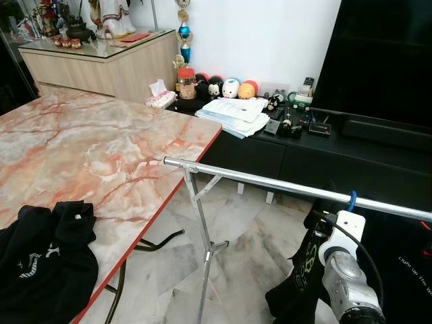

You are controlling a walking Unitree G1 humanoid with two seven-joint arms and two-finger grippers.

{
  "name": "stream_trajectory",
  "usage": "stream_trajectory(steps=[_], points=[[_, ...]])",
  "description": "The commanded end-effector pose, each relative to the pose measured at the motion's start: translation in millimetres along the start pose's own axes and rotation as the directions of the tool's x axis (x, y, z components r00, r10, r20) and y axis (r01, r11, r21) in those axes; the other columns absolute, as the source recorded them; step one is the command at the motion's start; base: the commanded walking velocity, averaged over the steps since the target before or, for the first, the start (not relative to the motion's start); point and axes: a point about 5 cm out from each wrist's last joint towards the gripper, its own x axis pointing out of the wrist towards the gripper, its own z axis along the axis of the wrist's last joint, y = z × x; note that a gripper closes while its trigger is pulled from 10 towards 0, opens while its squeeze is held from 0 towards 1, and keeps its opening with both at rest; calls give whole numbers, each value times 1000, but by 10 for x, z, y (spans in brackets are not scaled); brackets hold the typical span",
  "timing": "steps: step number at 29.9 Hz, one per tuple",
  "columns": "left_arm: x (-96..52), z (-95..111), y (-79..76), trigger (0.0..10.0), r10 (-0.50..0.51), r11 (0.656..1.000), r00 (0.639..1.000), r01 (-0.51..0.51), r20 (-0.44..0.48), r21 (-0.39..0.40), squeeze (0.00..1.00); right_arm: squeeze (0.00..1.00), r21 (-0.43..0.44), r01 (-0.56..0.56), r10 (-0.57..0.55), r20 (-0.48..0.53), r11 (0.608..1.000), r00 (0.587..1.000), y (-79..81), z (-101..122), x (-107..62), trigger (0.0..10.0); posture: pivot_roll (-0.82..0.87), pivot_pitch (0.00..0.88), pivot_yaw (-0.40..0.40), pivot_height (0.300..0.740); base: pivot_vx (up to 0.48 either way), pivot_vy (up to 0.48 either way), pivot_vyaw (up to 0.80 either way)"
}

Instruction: Hang hanger

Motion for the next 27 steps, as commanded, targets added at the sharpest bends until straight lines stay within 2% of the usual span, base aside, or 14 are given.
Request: stream_trajectory(steps=[1, 5, 9, 16, 17, 25, 27], points=[[-10, -53, 19, 10000, 10, 1000, 1000, -10, -23, 17, 0, 0, -12, -21, 21, 37, 1000, 999, 35, 66, -5, 0, -15, 44, 66, 740, 0, 0, 0], [-11, -56, 22, 10000, 12, 1000, 1000, -11, -23, 18, 0, 0, -18, -27, 28, 103, 999, 994, 26, 143, -43, 0, -16, 46, 65, 740, 0, 0, 0], [-13, -60, 34, 10000, 13, 1000, 1000, -13, -22, 17, 0, 0, -64, -2, 15, 203, 998, 979, -31, 237, -136, 0, -24, 53, 64, 740, 0, 0, 0], [-18, -79, 48, 10000, 14, 1000, 1000, -14, -25, 17, 0, 0, -87, 34, -11, 252, 996, 968, -134, 246, -235, 0, -29, 55, 64, 740, 0, 0, 0], [-23, -93, 61, 10000, 16, 1000, 999, -16, -28, 18, 0, 0, -85, 43, -18, 277, 995, 961, -187, 235, -304, 0, -32, 52, 62, 740, 0, 0, 0], [-20, -85, 46, 10000, 16, 1000, 1000, -15, -25, 20, 0, 0, -94, 31, -2, 295, 995, 956, -209, 190, -402, 0, -30, 45, 61, 740, 0, 0, 0], [-21, -87, 48, 10000, 16, 1000, 1000, -16, -24, 10, 0, 0, -128, 18, 14, 243, 992, 970, -218, 35, -482, 0, -29, 32, 55, 740, 0, 0, 0]])
